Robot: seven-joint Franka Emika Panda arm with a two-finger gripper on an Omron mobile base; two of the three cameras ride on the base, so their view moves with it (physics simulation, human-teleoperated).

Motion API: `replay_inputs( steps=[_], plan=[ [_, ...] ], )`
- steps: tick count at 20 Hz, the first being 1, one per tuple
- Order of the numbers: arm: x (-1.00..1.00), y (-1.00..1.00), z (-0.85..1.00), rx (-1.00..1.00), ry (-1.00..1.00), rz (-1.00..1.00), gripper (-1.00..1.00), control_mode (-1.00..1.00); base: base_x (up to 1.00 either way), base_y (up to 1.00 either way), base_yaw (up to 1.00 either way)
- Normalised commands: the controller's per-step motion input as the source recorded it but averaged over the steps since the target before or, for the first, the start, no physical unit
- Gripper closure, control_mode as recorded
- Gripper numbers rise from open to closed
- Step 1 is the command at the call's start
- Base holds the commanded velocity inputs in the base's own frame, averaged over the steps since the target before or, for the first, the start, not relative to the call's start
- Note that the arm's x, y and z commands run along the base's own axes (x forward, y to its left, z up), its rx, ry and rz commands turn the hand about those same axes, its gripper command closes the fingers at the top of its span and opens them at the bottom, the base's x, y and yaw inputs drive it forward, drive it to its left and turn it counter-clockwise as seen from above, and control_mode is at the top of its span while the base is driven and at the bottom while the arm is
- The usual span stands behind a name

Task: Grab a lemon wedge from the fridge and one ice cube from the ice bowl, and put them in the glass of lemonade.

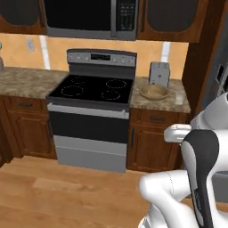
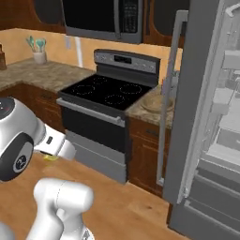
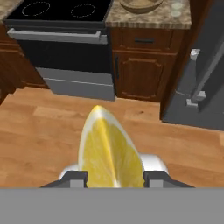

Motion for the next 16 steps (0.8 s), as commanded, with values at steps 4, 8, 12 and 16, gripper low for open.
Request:
replay_inputs(
  steps=[4, 8, 12, 16],
  plan=[
    [0.00, 0.00, 0.00, 0.00, 0.00, 0.00, 1.00, 1.00, 0.94, 0.76, -0.61],
    [0.00, 0.00, 0.00, 0.00, 0.00, 0.00, 1.00, 1.00, 0.65, 0.55, -0.80],
    [0.00, 0.00, 0.00, 0.00, 0.00, 0.00, 1.00, 1.00, 0.56, 0.45, -0.84],
    [0.00, 0.00, 0.00, 0.00, 0.00, 0.00, 1.00, 1.00, 0.48, 0.38, -0.86]
  ],
)
